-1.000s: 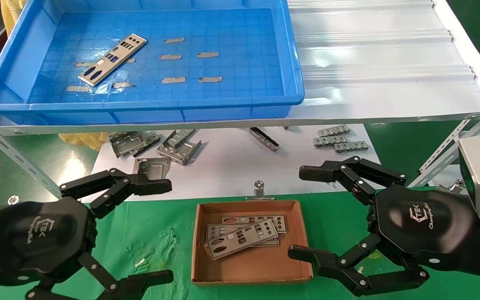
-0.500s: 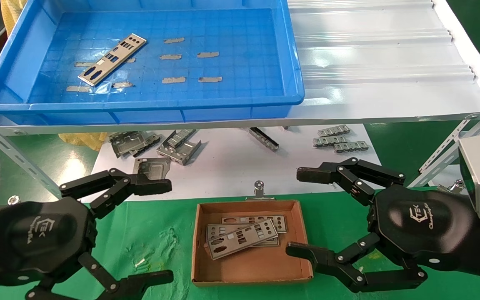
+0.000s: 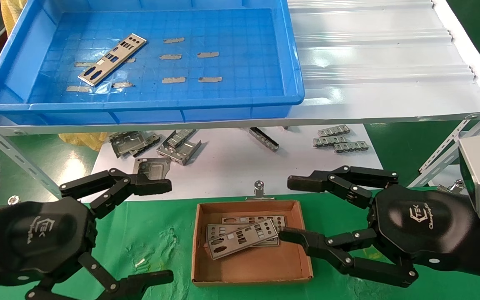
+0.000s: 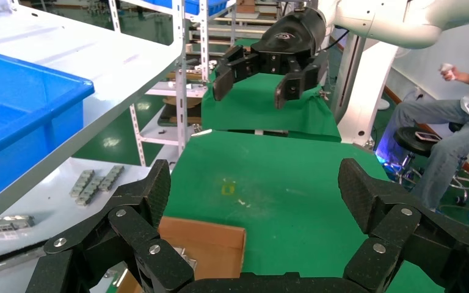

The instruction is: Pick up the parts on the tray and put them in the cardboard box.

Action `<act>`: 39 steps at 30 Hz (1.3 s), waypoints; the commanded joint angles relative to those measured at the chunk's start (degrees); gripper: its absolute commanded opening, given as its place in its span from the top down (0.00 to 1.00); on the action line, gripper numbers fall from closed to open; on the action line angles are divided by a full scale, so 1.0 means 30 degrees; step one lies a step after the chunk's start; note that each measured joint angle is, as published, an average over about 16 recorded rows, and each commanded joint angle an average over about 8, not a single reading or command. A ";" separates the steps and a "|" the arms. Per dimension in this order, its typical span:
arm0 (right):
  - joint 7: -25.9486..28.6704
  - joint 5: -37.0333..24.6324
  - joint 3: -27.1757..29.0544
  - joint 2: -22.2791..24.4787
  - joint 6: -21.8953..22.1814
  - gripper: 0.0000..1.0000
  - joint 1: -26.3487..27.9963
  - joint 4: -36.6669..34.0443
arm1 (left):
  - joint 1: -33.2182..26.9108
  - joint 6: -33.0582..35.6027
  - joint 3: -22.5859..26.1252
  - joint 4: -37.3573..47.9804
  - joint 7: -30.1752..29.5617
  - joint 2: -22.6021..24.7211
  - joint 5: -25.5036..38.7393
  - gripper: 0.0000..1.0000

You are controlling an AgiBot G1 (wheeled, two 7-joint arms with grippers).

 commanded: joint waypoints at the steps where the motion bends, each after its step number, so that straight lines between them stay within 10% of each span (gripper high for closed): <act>1: 0.0000 0.0000 0.0000 0.0000 0.0000 1.00 0.0000 0.0000 | 0.0000 0.0000 0.0000 0.0000 0.0000 0.0000 0.0000 0.00; 20: 0.0000 0.0001 0.0000 0.0000 0.0000 1.00 0.0000 0.0000 | -0.0701 -0.0250 -0.0022 0.0219 -0.0002 0.0111 0.0308 0.00; 39: 0.0000 0.0001 0.0000 0.0000 0.0000 1.00 0.0000 0.0000 | -1.3835 -0.4070 0.3553 1.3006 0.1162 0.6258 0.9104 0.00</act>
